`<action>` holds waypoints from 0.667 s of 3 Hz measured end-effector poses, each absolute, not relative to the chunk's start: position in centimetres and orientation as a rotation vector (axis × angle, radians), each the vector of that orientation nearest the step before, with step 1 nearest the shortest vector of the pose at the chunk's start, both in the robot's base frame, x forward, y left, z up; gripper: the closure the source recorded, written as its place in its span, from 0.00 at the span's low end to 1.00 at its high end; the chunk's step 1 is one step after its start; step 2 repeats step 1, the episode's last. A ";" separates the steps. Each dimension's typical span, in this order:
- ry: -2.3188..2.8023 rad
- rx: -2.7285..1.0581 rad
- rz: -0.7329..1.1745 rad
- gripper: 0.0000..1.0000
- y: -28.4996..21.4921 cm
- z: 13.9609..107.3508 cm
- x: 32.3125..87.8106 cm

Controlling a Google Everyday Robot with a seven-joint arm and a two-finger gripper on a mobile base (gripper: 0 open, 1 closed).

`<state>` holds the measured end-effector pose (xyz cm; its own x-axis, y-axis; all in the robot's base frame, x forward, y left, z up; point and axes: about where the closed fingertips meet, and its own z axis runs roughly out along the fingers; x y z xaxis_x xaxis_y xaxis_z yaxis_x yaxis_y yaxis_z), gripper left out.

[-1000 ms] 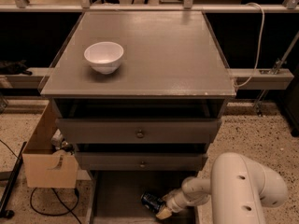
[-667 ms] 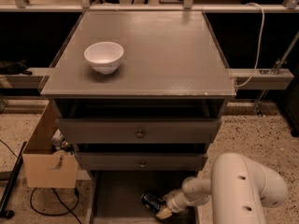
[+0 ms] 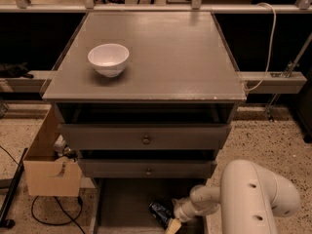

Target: Place pepsi can into bottom drawer

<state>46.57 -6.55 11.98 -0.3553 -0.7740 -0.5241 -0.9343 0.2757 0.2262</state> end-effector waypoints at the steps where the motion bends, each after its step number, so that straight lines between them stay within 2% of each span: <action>1: 2.240 -1.560 0.727 0.00 -6.5 12.0 46.6; 2: 2.240 -1.560 0.727 0.00 -6.5 12.0 46.6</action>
Offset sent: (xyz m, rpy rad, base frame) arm 0.0000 0.0000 0.0000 0.0000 0.0000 0.0000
